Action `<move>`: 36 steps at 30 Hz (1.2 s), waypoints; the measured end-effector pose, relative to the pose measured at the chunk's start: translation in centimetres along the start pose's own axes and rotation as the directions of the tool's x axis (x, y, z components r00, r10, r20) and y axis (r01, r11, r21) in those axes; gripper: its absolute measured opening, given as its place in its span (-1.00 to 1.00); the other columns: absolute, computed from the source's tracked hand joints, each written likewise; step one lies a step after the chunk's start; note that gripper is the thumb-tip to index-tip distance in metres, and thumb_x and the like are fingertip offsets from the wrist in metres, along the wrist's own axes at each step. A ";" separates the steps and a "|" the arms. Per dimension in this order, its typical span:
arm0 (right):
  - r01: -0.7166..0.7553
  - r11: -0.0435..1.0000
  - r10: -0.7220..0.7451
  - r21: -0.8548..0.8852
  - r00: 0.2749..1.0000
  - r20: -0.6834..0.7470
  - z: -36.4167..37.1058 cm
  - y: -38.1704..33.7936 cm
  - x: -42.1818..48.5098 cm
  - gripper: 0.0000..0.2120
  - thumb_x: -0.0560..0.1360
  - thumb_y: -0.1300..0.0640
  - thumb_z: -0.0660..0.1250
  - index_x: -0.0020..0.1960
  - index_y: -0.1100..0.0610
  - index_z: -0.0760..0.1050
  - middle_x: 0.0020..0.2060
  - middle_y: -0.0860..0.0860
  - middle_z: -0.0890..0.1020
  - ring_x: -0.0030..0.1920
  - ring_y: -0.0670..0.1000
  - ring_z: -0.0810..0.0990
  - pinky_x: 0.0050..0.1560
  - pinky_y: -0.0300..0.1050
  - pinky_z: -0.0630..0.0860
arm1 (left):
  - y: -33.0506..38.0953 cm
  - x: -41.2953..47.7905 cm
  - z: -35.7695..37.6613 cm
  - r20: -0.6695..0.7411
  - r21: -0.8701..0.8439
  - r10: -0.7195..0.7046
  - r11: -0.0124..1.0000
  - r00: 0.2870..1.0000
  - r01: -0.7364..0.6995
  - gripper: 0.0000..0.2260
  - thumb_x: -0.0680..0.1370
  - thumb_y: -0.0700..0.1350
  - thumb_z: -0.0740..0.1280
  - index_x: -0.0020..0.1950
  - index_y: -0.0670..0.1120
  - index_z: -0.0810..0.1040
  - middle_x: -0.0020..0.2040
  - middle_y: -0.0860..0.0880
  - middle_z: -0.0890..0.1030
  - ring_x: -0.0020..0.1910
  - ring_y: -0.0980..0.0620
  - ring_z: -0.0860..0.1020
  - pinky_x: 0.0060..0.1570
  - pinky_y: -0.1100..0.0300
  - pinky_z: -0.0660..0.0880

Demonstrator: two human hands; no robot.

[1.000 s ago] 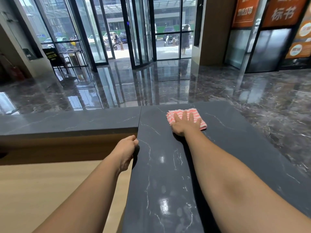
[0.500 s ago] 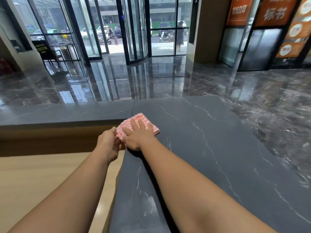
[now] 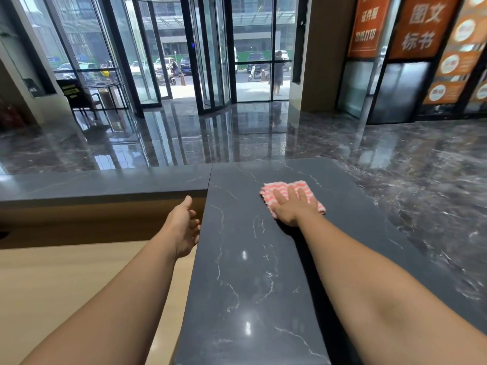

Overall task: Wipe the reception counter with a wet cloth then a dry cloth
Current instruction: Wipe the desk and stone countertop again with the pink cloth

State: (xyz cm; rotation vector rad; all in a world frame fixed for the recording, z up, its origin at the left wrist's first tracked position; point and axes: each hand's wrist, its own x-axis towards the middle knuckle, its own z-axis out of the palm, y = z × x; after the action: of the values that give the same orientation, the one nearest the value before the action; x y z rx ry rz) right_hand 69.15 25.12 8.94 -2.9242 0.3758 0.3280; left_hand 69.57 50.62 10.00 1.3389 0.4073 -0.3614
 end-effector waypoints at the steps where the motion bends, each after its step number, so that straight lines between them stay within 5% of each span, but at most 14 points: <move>1: -0.025 1.000 0.025 0.012 1.000 -0.001 0.0 0.1 0.0 -0.48 0.65 -0.14 -0.13 0.57 -0.18 -0.21 0.57 0.01 -0.26 0.56 0.12 -0.28 0.49 0.21 -0.28 | 0.0 -0.2 -0.3 0.009 -0.022 -0.004 1.000 1.000 0.004 -0.58 0.59 0.20 0.17 0.17 -0.13 0.45 0.11 -0.14 0.50 0.10 -0.11 0.49 0.05 0.00 0.47; 4: -0.088 0.995 0.088 0.045 0.996 -0.009 0.3 -1.5 -0.1 -0.47 0.65 -0.10 -0.14 0.58 -0.16 -0.23 0.56 0.05 -0.29 0.54 0.18 -0.31 0.47 0.28 -0.30 | -0.4 -1.1 -1.1 0.036 -0.064 -0.007 0.998 0.999 0.010 -0.42 0.61 0.20 0.11 0.51 -0.13 0.22 0.53 -0.18 0.20 0.48 -0.21 0.23 0.38 -0.12 0.31; 13: 0.155 0.988 -0.155 -0.004 0.988 0.005 3.2 -13.6 -3.2 -0.42 0.65 -0.08 -0.06 0.59 -0.09 -0.24 0.54 0.13 -0.31 0.52 0.27 -0.34 0.42 0.35 -0.34 | -1.3 -1.8 -0.9 0.114 -0.125 0.015 0.992 0.993 0.000 -0.35 0.62 0.23 0.03 0.54 -0.21 0.13 0.52 -0.19 0.24 0.47 -0.14 0.28 0.44 -0.01 0.26; 16: 0.255 0.967 -0.254 -0.024 0.967 0.029 4.0 -15.8 -4.6 -0.43 0.65 -0.12 -0.06 0.59 -0.11 -0.20 0.55 0.12 -0.30 0.52 0.26 -0.34 0.42 0.36 -0.34 | -1.4 -1.1 -1.1 0.098 -0.118 0.014 0.993 0.995 -0.002 -0.37 0.61 0.26 0.02 0.44 -0.20 0.35 0.24 -0.15 0.58 0.12 -0.07 0.60 0.11 0.08 0.54; 18: 0.311 0.949 -0.309 -0.046 0.950 0.040 4.3 -15.9 -5.1 -0.47 0.65 -0.14 -0.11 0.58 -0.13 -0.16 0.56 0.09 -0.28 0.53 0.23 -0.33 0.42 0.34 -0.34 | -1.5 -1.0 -0.9 0.028 -0.083 0.017 0.996 0.999 -0.014 -0.38 0.61 0.27 0.02 0.38 -0.19 0.44 0.07 -0.03 0.67 -0.31 0.03 0.62 -0.33 0.24 0.55; 19: 0.333 0.941 -0.331 -0.055 0.943 0.038 4.2 -15.5 -5.3 -0.48 0.66 -0.14 -0.14 0.58 -0.13 -0.15 0.56 0.07 -0.27 0.54 0.21 -0.31 0.42 0.32 -0.34 | -1.6 -1.0 -0.7 0.013 -0.067 0.020 0.998 1.000 -0.019 -0.38 0.61 0.27 0.01 0.38 -0.18 0.44 0.13 -0.03 0.64 -0.33 0.04 0.61 -0.35 0.26 0.53; 22: 0.356 0.932 -0.355 -0.063 0.935 0.030 3.9 -13.4 -5.0 -0.50 0.67 -0.13 -0.17 0.58 -0.14 -0.16 0.57 0.04 -0.25 0.55 0.16 -0.30 0.44 0.26 -0.32 | -1.4 -0.8 -0.2 0.036 -0.073 0.009 0.997 0.999 -0.006 -0.34 0.61 0.27 -0.01 0.45 -0.23 0.33 0.36 -0.17 0.49 0.22 -0.11 0.54 0.20 0.05 0.46; 24: 0.329 0.942 -0.329 -0.063 0.944 0.025 3.5 -11.5 -4.7 -0.49 0.66 -0.14 -0.16 0.58 -0.14 -0.17 0.57 0.03 -0.25 0.55 0.16 -0.29 0.45 0.25 -0.31 | -1.0 -1.2 0.3 0.016 -0.066 -0.008 0.998 1.000 0.009 -0.31 0.60 0.28 0.00 0.50 -0.23 0.22 0.45 -0.20 0.36 0.39 -0.16 0.39 0.31 -0.02 0.35; 36: 0.001 0.998 -0.002 -0.066 1.000 -0.005 -0.2 1.5 -3.5 -0.46 0.64 -0.20 -0.12 0.58 -0.18 -0.18 0.58 0.05 -0.21 0.56 0.17 -0.19 0.48 0.19 -0.18 | -0.6 -3.0 0.8 -0.081 0.018 -0.008 1.000 0.997 0.009 -0.41 0.60 0.27 0.07 0.35 -0.19 0.35 0.45 -0.22 0.33 0.27 -0.19 0.44 -0.02 0.05 0.38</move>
State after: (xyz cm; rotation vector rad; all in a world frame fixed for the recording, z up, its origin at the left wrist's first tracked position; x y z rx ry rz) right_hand 65.51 24.45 9.76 -2.9898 0.3704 0.3399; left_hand 66.69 49.73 11.05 1.3728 0.4786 -0.3192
